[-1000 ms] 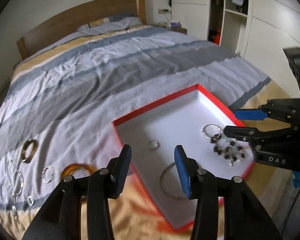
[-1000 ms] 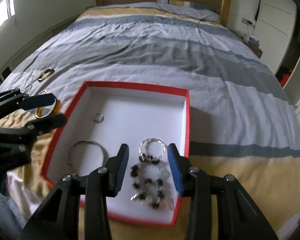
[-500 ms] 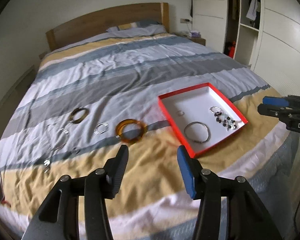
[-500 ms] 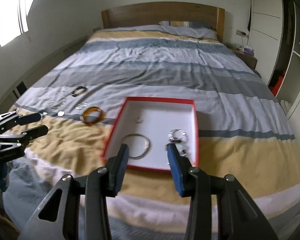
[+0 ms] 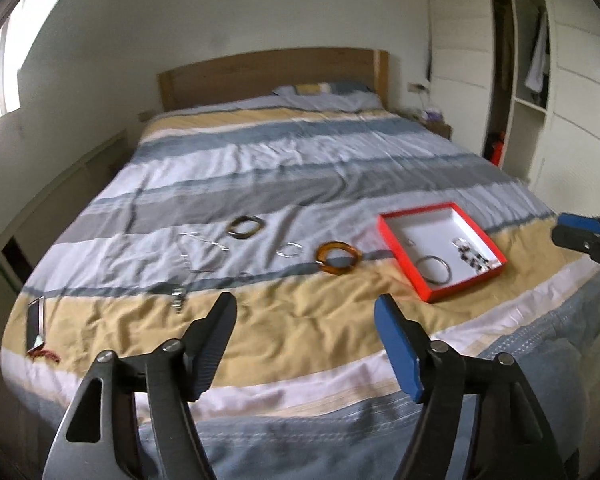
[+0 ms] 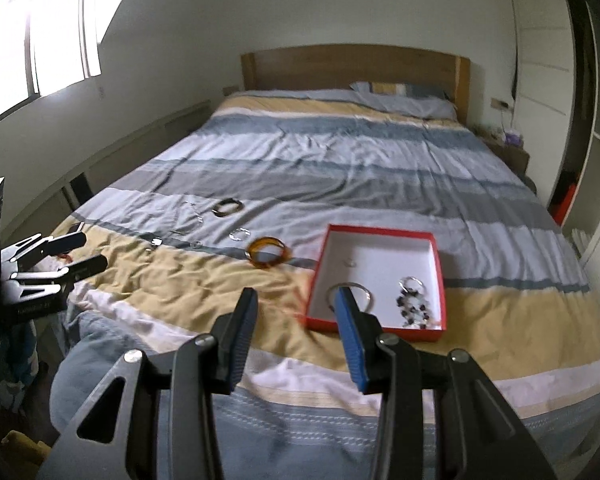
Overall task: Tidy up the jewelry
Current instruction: 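Withdraw both open tools from the box back over the bed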
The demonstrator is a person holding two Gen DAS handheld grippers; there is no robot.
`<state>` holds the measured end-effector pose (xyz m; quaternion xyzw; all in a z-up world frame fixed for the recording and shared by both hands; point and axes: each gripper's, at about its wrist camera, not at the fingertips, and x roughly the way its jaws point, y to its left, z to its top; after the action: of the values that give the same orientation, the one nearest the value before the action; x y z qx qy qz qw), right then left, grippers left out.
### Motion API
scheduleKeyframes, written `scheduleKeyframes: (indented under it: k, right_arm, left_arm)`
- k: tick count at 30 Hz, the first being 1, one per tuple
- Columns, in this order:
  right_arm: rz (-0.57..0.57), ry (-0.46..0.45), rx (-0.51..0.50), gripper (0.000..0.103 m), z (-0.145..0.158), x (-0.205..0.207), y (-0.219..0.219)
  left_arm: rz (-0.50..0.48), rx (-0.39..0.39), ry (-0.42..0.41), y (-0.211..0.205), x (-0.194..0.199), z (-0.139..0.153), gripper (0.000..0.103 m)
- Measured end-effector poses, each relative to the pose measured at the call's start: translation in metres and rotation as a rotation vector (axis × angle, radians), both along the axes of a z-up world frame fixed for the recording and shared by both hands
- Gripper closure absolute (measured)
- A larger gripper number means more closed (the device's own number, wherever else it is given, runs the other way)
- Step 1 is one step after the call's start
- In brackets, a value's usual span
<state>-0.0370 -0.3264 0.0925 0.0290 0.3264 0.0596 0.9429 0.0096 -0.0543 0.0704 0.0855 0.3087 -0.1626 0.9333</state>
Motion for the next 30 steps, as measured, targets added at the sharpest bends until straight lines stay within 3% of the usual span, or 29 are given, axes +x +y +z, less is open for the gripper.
scheduleKeyframes:
  k: [4,16,22,30]
  right_arm:
    - [0.026,-0.039,0.003,0.064,0.011,-0.014,0.018]
    - [0.083,-0.107,0.018,0.064,0.029,-0.029,0.049]
    - [0.084,-0.108,0.041,0.064,0.023,-0.022,0.05]
    - [0.068,-0.048,0.075,0.064,-0.006,0.001,0.049]
  left_arm:
    - [0.073,-0.024,-0.04,0.037,-0.016,0.012,0.018]
    - [0.297,-0.091,-0.148,0.128,-0.04,0.036,0.017]
    - [0.383,-0.108,-0.135,0.156,-0.033,0.033,0.016]
    - [0.446,-0.093,-0.086,0.168,-0.015,0.006,0.015]
